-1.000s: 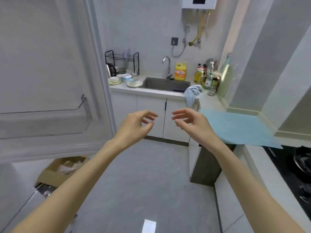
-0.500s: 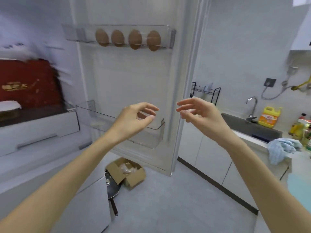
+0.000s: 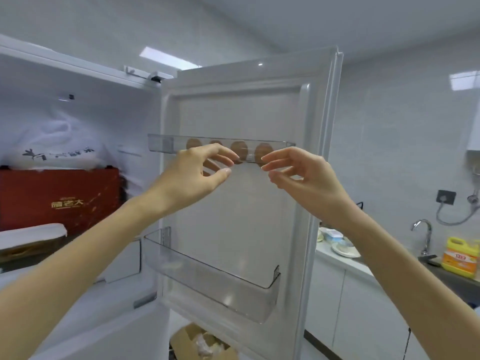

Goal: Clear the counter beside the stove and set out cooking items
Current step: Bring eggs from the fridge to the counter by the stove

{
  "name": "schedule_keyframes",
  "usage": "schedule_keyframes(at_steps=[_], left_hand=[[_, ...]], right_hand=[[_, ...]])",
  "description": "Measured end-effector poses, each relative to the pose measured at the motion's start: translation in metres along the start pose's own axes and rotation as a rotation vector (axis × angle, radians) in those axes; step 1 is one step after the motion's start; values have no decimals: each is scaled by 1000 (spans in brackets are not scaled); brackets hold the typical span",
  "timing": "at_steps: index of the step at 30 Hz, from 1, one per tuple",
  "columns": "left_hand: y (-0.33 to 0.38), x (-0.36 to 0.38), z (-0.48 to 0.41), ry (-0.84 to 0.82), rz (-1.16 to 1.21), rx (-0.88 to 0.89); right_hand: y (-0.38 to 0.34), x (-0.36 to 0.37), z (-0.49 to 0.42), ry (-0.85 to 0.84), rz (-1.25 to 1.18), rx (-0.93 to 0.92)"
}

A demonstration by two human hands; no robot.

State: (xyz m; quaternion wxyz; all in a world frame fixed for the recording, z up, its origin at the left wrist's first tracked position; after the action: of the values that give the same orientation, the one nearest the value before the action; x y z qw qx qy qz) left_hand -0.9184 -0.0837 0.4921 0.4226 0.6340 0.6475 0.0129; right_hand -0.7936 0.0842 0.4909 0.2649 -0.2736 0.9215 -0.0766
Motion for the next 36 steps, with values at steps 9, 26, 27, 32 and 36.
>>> schedule_keyframes(at_steps=[9,26,27,32,36], left_hand=[[4,-32,-105,32,-113,214],[-32,16,-214,-760,-328,13],[-32,19,-215,-783,-316,10],[-32,25,-214,-912,-349,-17],[-34,28,-217,-907,-335,1]], right_hand=[[2,-11,-99,-92,415,74],[44,12,-158,-745,537,651],[45,12,-158,-739,537,657],[50,15,-157,-749,547,679],[52,16,-157,-728,565,679]])
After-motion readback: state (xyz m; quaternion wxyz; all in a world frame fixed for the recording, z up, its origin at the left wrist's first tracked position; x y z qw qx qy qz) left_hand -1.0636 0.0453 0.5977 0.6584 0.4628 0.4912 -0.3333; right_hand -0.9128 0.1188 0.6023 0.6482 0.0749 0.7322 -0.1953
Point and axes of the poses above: each hand's wrist, its own z-axis away from the middle knuckle, its own x-axis out of the palm, y = z × x, the point moved 3 cm from there along -z, towards the middle knuckle, and after that the axes turned 13 degrees about -x, right-handed, at the moved point
